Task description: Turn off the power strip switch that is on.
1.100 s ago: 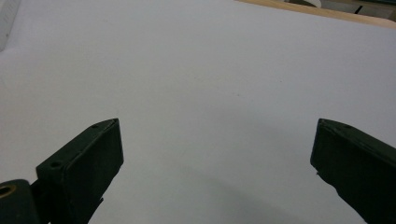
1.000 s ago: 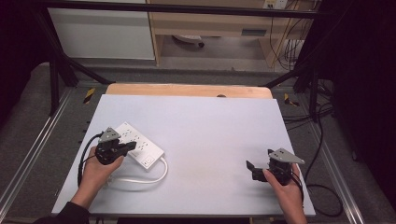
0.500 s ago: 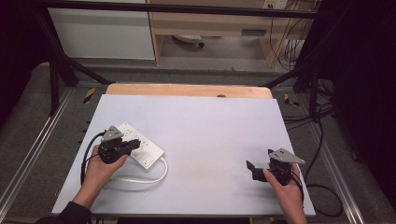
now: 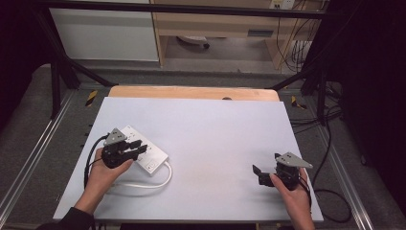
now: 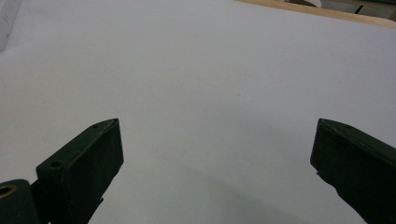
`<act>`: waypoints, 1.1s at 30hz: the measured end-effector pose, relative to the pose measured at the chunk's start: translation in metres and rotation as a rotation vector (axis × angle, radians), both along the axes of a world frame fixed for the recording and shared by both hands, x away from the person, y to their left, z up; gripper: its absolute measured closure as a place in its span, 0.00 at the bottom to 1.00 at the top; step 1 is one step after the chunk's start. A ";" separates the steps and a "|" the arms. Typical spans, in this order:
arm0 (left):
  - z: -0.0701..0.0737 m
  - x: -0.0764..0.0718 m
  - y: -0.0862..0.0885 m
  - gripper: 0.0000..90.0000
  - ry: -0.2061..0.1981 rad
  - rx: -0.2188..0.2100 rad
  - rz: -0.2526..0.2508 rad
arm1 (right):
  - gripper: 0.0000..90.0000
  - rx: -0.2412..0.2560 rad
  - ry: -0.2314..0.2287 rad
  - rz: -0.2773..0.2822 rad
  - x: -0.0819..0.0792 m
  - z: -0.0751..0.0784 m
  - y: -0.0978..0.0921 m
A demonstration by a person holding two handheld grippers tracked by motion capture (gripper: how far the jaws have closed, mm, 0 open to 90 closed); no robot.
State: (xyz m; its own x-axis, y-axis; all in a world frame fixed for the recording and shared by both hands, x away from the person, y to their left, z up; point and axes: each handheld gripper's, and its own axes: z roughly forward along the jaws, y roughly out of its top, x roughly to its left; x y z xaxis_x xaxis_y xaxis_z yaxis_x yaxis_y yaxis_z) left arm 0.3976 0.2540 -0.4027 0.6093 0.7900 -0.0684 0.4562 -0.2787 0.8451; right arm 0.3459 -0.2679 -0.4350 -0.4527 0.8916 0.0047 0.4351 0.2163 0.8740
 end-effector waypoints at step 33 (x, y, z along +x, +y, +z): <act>0.010 -0.005 0.006 0.07 -0.116 -0.131 0.098 | 0.03 0.003 0.003 0.001 0.000 0.000 0.000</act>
